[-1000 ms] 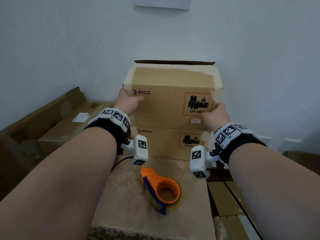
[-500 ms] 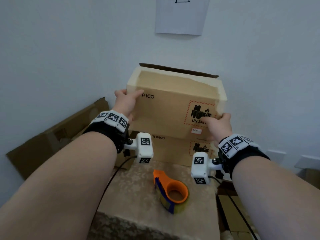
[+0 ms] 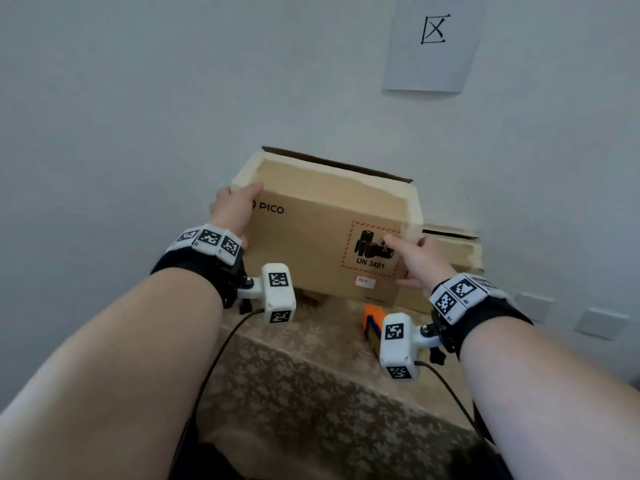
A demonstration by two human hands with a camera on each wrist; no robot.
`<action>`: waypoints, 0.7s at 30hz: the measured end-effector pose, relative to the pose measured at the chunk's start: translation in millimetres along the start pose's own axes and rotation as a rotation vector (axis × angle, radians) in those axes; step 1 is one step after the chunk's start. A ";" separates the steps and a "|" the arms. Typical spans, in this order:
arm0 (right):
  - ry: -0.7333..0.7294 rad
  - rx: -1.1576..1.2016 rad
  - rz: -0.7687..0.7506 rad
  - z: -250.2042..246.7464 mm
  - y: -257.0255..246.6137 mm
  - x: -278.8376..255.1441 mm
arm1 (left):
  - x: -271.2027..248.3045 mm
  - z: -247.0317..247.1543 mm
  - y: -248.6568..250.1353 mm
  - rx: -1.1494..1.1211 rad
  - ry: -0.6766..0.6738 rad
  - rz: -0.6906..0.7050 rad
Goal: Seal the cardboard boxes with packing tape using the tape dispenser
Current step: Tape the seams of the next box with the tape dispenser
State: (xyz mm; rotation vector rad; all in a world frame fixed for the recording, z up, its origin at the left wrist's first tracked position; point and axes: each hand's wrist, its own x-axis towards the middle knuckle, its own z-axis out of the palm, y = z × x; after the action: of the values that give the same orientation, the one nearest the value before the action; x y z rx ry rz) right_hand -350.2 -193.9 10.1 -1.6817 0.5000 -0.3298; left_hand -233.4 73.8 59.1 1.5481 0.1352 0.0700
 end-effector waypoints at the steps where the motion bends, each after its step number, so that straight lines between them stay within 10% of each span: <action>1: -0.027 -0.012 0.003 5.9 0.6 -5.9 | -7.2 -11.5 -1.8 0.011 0.024 -0.005; 21: -0.149 -0.190 0.204 14.7 43.3 -53.6 | -53.9 -56.0 -60.9 0.076 0.063 -0.155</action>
State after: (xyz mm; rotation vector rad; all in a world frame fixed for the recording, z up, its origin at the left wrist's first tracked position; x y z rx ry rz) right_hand -395.3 -159.6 -31.6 -1.8046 0.6001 -0.0078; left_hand -296.6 120.9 -0.4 1.6073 0.3102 -0.0095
